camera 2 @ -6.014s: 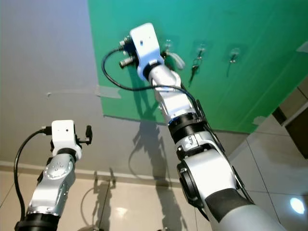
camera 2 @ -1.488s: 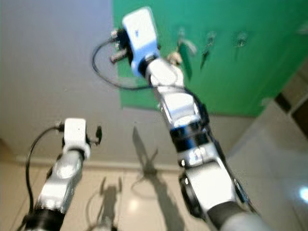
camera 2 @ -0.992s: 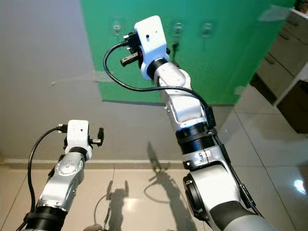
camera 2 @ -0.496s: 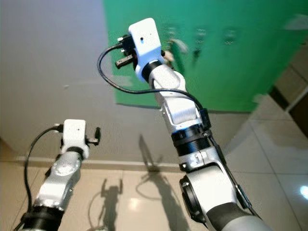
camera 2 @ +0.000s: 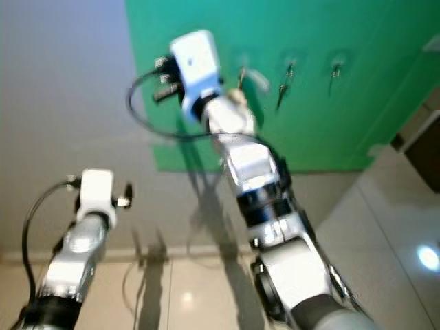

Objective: Hang keys on a hook

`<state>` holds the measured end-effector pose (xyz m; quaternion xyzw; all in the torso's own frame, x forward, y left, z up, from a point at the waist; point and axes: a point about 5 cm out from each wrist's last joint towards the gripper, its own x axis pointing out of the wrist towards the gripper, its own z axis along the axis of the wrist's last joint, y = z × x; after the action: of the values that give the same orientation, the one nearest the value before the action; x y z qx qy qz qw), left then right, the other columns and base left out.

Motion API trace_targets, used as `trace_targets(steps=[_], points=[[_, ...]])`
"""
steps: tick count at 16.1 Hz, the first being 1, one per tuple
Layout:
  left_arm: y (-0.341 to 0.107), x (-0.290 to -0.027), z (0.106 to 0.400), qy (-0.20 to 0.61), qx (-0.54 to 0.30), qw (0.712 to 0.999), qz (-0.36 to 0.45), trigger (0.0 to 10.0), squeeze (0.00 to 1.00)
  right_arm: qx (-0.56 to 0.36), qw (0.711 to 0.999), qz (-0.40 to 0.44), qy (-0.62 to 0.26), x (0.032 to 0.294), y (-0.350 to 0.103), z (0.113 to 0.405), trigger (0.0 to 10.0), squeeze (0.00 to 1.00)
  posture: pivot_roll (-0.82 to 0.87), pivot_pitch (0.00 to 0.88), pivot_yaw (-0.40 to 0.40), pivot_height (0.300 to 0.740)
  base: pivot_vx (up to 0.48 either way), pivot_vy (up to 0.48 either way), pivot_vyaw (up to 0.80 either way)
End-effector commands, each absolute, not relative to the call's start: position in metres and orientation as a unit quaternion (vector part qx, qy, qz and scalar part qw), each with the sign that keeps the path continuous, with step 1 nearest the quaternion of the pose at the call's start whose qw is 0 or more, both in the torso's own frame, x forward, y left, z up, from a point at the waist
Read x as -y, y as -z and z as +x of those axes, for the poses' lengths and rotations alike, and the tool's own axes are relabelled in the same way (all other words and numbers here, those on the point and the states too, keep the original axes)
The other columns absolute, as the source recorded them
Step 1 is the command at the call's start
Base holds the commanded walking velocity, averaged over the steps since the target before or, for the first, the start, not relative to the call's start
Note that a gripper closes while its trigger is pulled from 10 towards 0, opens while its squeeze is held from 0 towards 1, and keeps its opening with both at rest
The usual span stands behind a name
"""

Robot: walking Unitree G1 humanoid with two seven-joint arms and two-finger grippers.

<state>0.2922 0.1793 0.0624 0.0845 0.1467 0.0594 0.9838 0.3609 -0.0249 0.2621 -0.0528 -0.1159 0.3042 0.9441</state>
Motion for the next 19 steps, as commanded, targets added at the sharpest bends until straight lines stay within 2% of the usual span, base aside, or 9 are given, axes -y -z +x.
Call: trace_targets(steps=[1, 19], points=[[-0.0649, -0.1683, 0.295, -0.048, -0.141, 0.986, 0.079, 10.0, 0.0, 0.123, 0.95, -0.053, -0.283, 0.0385, -0.2683, 0.3645, 10.0, 0.0, -0.01, 0.0, -0.011, 0.74, 0.0, 0.0, 0.0], [-0.0646, -0.1702, 0.2922, -0.056, -0.142, 0.985, 0.085, 10.0, 0.0, 0.128, 0.948, -0.06, -0.285, 0.0375, -0.2729, 0.3683, 10.0, 0.0, 0.01, 0.0, -0.024, 0.74, 0.0, 0.0, 0.0]])
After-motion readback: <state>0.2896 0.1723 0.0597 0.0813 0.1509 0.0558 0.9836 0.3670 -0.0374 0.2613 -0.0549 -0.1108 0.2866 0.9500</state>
